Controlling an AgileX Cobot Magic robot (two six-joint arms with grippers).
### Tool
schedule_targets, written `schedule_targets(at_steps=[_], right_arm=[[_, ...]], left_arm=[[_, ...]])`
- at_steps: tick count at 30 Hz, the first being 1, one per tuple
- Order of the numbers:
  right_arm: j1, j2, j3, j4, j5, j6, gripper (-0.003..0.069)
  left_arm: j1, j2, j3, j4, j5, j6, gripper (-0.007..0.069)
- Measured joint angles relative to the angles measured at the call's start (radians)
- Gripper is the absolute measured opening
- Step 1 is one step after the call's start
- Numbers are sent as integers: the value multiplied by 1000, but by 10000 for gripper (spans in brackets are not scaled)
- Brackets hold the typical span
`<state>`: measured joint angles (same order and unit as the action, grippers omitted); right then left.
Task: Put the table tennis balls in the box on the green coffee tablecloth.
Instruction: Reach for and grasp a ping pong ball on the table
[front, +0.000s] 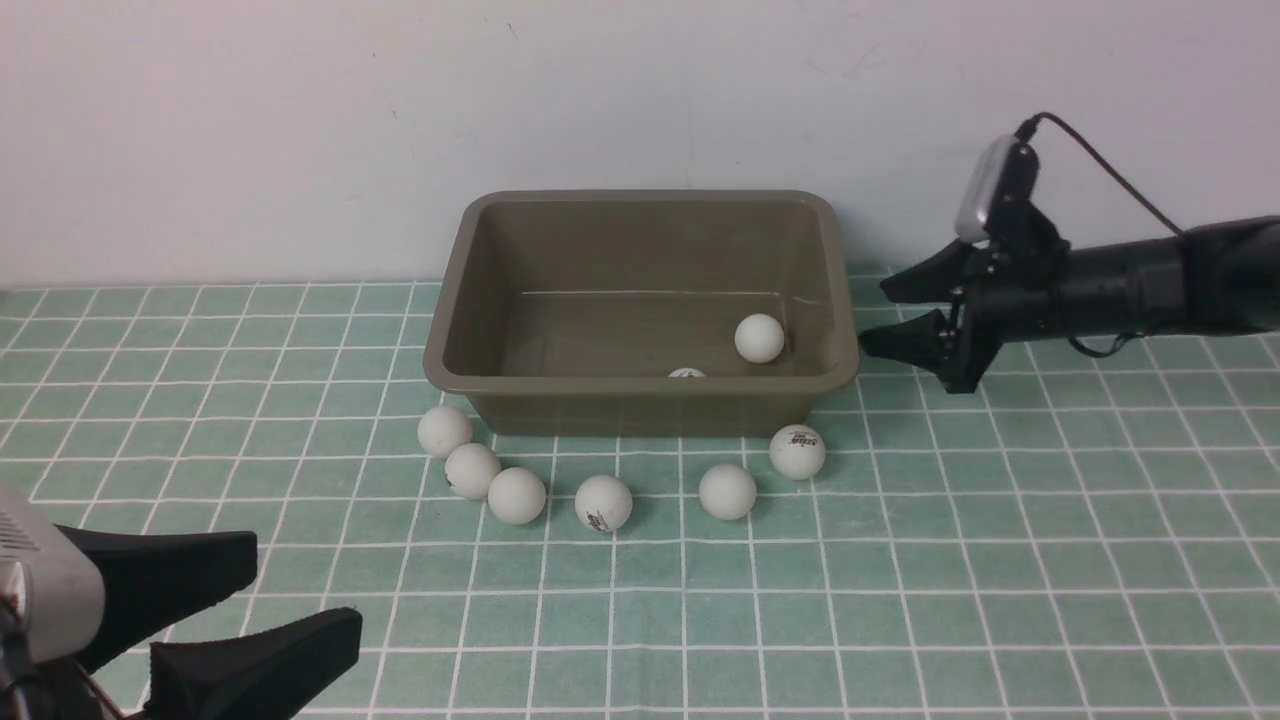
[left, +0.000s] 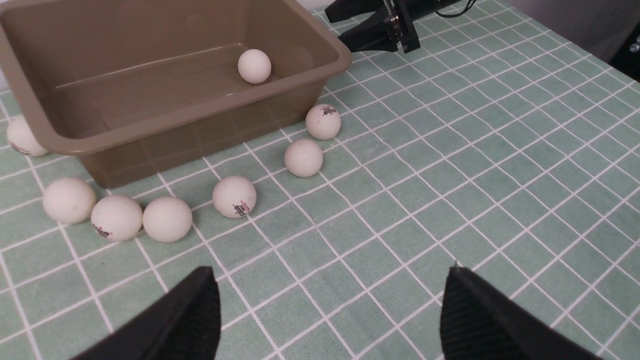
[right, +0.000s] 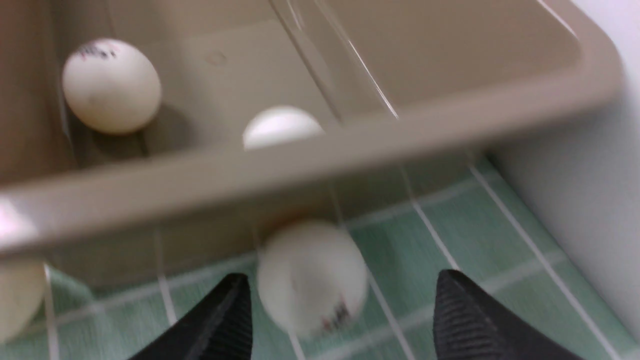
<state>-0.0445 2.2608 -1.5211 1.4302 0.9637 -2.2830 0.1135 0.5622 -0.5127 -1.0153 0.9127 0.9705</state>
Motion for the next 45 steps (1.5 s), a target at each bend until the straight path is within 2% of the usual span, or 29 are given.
schedule_targets(at_steps=[7,15,35,41,45], right_arm=[[73,2,-10,-21,-107,0,413],[78,19,-11,-10,-139,0,408],[104,72,-14,121,-141,-26,405],[132,72,-15,150,-210,-41,358],[140,72,-17,170,-259,-41,356]], left_arm=[[0,0,0,0,13,0,532],[0,0,0,0,25,0,532],[0,0,0,1,25,-1,532],[0,0,0,1,26,-4,532],[0,0,0,1,26,-4,532]])
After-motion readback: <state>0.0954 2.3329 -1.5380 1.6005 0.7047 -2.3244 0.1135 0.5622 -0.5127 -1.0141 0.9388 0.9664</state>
